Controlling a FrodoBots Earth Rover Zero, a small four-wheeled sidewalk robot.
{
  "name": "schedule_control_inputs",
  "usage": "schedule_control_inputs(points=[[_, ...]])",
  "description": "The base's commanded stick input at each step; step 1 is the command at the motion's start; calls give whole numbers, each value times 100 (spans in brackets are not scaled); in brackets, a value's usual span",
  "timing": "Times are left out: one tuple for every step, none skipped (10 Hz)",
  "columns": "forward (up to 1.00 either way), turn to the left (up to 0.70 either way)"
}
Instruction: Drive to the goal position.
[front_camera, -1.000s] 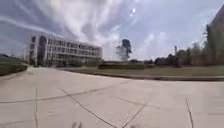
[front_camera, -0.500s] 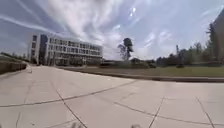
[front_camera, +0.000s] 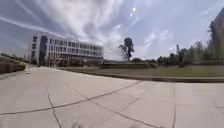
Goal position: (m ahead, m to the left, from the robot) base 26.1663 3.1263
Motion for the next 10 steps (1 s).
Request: schedule_control_inputs(points=[[70,21],[70,0],[70,0],[70,0],[70,0],[70,0],[70,0],[70,8],[70,32],[70,34]])
